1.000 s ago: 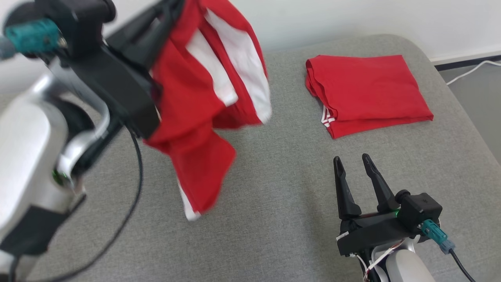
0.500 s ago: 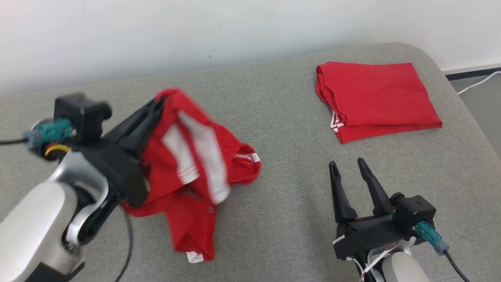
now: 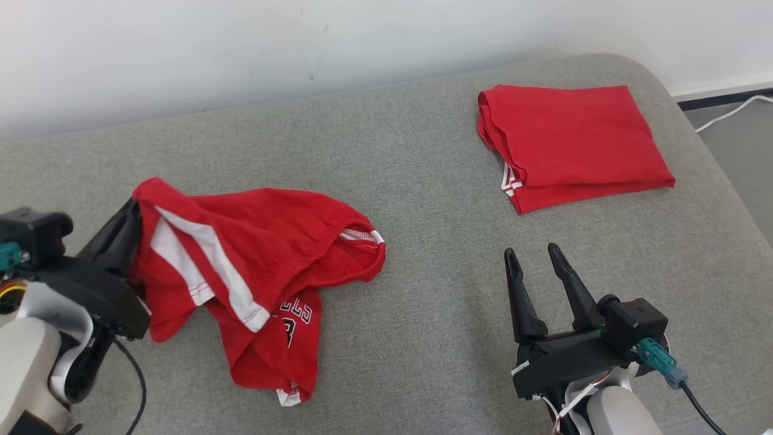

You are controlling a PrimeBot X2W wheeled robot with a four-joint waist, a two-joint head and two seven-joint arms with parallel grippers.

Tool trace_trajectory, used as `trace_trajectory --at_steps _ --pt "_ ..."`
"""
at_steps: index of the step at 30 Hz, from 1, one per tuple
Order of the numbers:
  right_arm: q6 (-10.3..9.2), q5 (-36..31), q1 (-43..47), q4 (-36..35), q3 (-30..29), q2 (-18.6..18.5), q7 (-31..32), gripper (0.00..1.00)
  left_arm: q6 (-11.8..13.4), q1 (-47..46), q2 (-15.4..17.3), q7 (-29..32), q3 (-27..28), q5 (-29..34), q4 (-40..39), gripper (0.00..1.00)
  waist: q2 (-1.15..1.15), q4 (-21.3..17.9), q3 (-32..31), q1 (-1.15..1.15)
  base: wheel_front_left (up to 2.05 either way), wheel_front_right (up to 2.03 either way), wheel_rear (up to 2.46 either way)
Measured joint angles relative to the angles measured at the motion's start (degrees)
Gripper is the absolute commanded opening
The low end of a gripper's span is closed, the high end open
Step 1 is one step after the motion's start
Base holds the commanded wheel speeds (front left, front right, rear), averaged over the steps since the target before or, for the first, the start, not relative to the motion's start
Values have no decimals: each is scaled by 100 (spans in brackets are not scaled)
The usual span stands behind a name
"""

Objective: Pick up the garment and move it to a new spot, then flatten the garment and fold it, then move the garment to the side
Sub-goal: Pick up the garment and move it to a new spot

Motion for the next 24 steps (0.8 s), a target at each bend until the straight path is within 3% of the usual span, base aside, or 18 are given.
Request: trace_trajectory --at_steps 1,2,6,9,14,24 --pt "0 0 0 5 5 0 0 100 -5 0 -8 -85 -3 27 146 37 0 -6 7 0 0 0 0" --pt "-1 0 0 12 13 0 0 100 -9 -4 -16 -170 -2 58 279 98 0 -12 13 0 0 0 0" --pt "0 -1 2 48 4 0 0 100 -51 -25 -49 -502 -8 153 617 100 0 3 2 0 0 0 0" --pt "-1 -19 15 60 -24 0 2 100 82 -20 -22 -768 46 269 730 100 0 45 -34 0 0 0 0" --pt "-1 -46 71 40 -69 -1 41 100 438 319 54 -1076 267 303 526 100 0 150 -119 0 0 0 0" --pt "-1 -64 218 -27 -104 0 96 100 1322 1557 -74 -1325 839 593 -1034 100 0 438 -210 0 0 0 0"
